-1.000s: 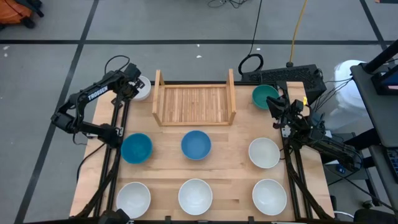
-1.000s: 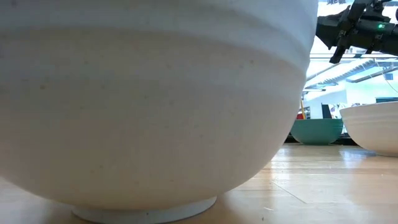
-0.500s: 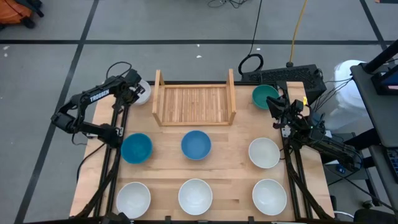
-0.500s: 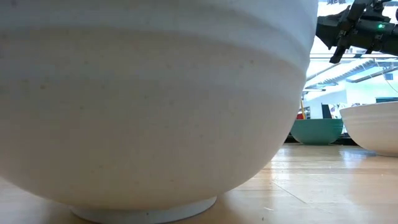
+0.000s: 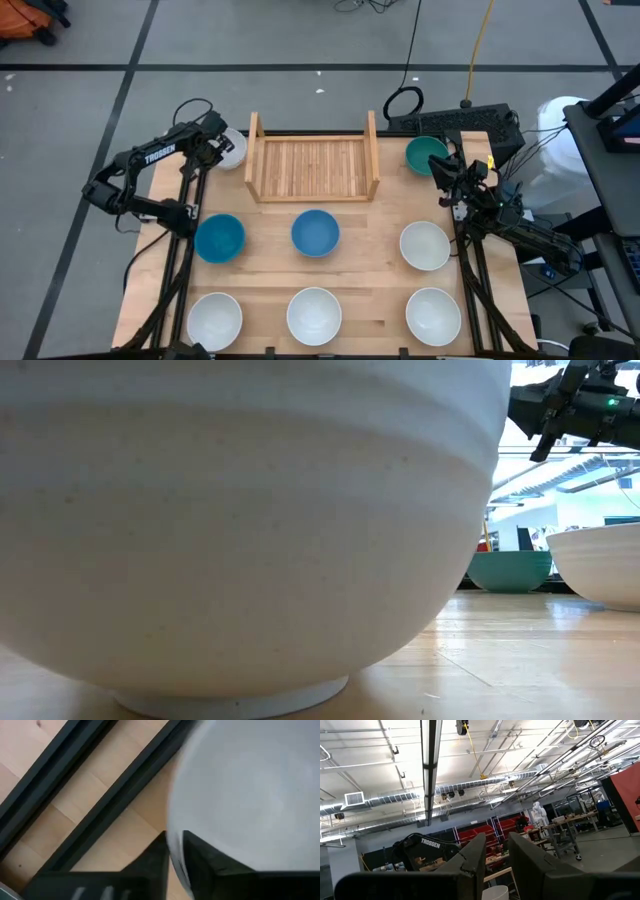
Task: Place and stack bowls onto a shelf
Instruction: Put the white bowl on the shelf
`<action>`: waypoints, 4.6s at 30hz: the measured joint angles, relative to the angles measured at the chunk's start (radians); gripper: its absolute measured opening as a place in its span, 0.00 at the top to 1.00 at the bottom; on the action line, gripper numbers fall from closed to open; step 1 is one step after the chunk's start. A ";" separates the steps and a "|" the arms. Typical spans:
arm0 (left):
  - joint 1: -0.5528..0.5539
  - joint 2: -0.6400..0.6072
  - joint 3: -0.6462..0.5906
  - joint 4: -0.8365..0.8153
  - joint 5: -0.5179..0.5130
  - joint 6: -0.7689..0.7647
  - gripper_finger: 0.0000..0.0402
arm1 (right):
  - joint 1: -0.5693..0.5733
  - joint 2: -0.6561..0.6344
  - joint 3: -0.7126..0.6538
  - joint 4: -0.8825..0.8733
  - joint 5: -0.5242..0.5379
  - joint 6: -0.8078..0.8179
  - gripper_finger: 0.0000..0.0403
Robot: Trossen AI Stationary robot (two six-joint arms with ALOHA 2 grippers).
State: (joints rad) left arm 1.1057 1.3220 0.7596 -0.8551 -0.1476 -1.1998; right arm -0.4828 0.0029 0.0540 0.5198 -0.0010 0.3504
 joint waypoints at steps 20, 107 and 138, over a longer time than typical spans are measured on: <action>0.006 -0.171 -0.001 0.012 -0.068 0.283 0.98 | 0.000 0.000 0.000 0.000 0.000 0.000 0.81; -0.401 0.648 1.385 -0.539 0.248 1.218 0.98 | 0.000 0.000 0.000 -0.055 0.001 -0.109 0.81; -0.386 0.669 1.016 -0.288 0.271 1.388 0.98 | 0.000 0.000 0.000 -0.054 0.000 -0.109 0.81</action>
State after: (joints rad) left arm 0.7197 1.9915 1.7761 -1.1430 0.1234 0.1882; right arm -0.4830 0.0032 0.0544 0.4655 -0.0010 0.2413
